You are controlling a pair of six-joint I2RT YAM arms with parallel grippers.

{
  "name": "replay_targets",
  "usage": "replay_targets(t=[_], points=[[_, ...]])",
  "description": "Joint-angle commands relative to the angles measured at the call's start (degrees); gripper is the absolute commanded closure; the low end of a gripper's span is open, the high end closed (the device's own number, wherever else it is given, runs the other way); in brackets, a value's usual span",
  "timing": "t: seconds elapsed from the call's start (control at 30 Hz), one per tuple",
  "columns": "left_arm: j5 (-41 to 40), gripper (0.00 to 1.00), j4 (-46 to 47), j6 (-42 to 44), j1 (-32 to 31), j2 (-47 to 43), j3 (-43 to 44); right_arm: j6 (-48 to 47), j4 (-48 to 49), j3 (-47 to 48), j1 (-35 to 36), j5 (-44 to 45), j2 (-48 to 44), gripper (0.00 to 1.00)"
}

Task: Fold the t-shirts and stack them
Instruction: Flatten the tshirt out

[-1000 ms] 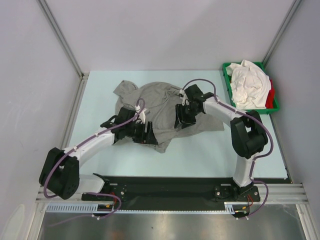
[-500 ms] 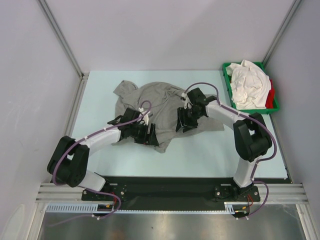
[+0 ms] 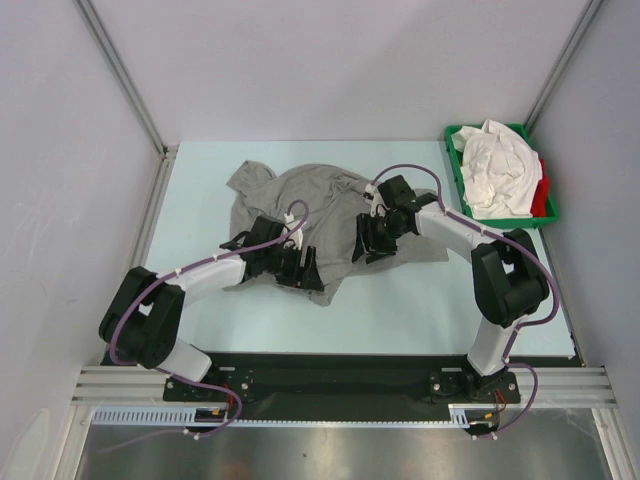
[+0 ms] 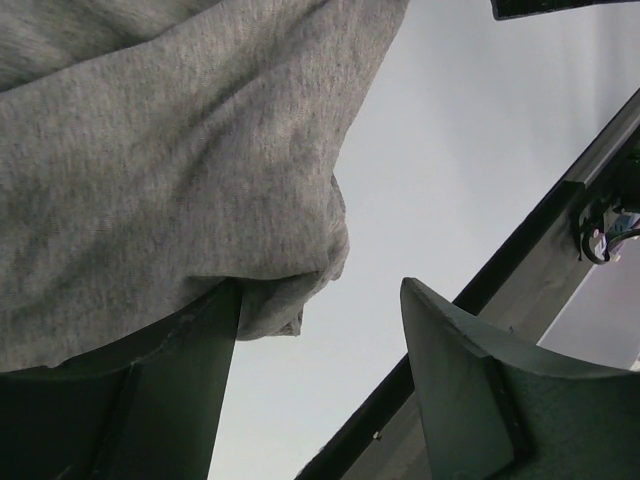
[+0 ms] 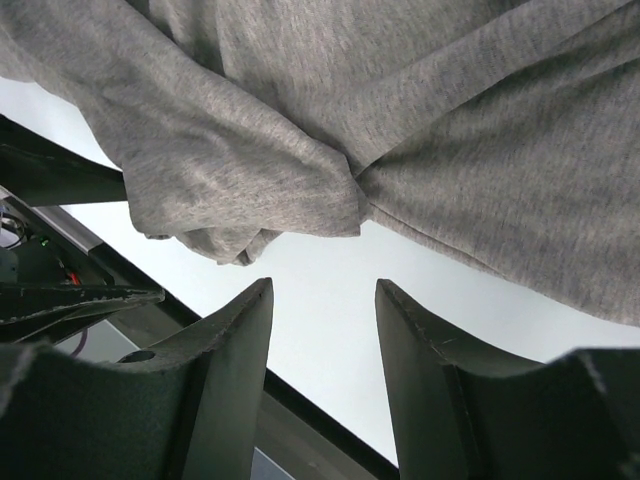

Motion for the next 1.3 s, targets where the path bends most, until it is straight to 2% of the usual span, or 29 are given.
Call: replay_targets(t=[0.0, 0.07, 0.13, 0.17, 0.23, 0.27, 0.33, 0.37, 0.53, 0.67, 0.77, 0.9, 1.03, 1.17, 1.27], points=[[2.5, 0.30, 2.0, -0.6, -0.8, 0.2, -0.8, 0.0, 1.8, -0.7, -0.2, -0.9, -2.8, 0.49], [5.6, 0.32, 0.8, -4.8, -0.9, -0.3, -1.2, 0.1, 1.9, -1.1, -0.2, -1.1, -2.8, 0.49], [11.9, 0.38, 0.7, -10.6, -1.4, -0.7, -0.8, 0.1, 2.0, -1.4, -0.2, -1.1, -3.0, 0.49], [18.0, 0.46, 3.9, -18.7, -4.0, -3.2, -0.2, 0.1, 1.9, -1.4, -0.2, -1.0, -3.1, 0.49], [20.2, 0.46, 7.5, -25.2, -7.7, -6.2, 2.2, -0.1, 1.9, -1.5, -0.2, -0.9, -3.4, 0.49], [20.6, 0.41, 8.1, -25.3, -11.1, -6.8, 7.4, -0.1, 2.1, -1.8, -0.2, -0.6, -3.5, 0.49], [22.4, 0.38, 1.3, -22.8, -12.3, -5.0, 13.8, -0.1, 2.1, -2.0, -0.5, -0.5, -3.3, 0.49], [25.4, 0.38, 1.5, -23.6, -12.1, -4.2, 16.7, 0.1, 2.2, -2.1, -0.6, -0.8, -3.2, 0.49], [24.3, 0.35, 1.4, -24.3, -11.3, -2.3, 17.8, 0.6, 2.8, -2.2, -1.2, -2.3, -3.3, 0.49], [19.4, 0.36, -8.3, -18.6, -10.3, -2.5, 17.7, 1.3, 2.6, -2.5, -1.1, -3.5, -3.9, 0.49], [19.4, 0.29, -11.0, -15.2, -9.8, -0.5, 17.6, 1.5, 3.2, -4.5, -1.1, -3.4, -5.3, 0.48], [20.0, 0.32, -13.8, -11.8, -9.9, 5.3, 20.7, 1.4, 3.3, -7.9, -1.2, -2.6, -7.3, 0.48], [20.9, 0.30, -13.5, -12.3, -10.7, 11.2, 25.9, 1.6, 2.6, -11.9, -1.6, -0.8, -10.3, 0.48], [15.0, 0.26, -25.1, -6.8, -14.2, 15.9, 37.5, 3.2, 0.6, -15.1, -3.7, 2.4, -12.6, 0.49], [17.1, 0.23, -25.5, -7.6, -17.3, 18.7, 41.2, 4.0, 0.3, -17.9, -5.8, 2.9, -15.3, 0.49]])
